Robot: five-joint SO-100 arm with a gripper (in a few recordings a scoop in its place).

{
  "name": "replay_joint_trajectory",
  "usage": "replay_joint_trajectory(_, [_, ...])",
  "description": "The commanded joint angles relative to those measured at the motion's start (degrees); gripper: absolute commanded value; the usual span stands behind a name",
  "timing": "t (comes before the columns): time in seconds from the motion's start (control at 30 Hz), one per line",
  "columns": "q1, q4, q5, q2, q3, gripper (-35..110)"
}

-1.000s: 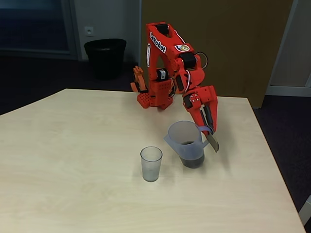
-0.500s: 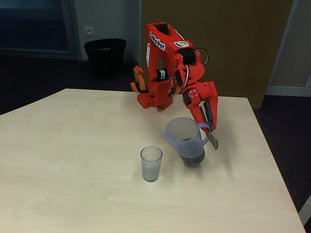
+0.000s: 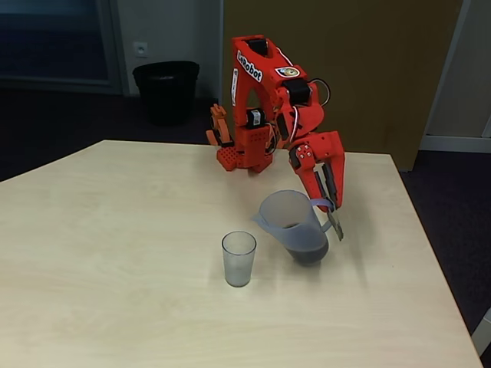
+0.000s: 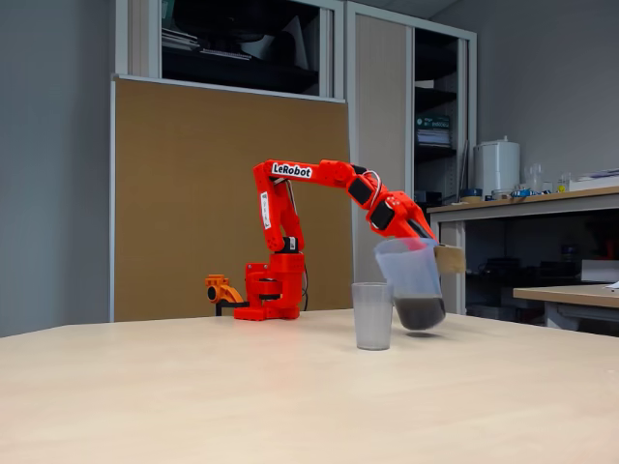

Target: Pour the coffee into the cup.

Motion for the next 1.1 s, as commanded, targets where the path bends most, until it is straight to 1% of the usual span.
replay_joint_trajectory(0.0, [0.0,-1.9,1.9,0.6,-2.9,0])
replay_joint_trajectory(0.6, [3.1,-2.7,6.2,-7.8,-12.8,0])
replay_joint_trajectory(1.07, [2.5,-6.6,16.4,-8.3,-12.2,0])
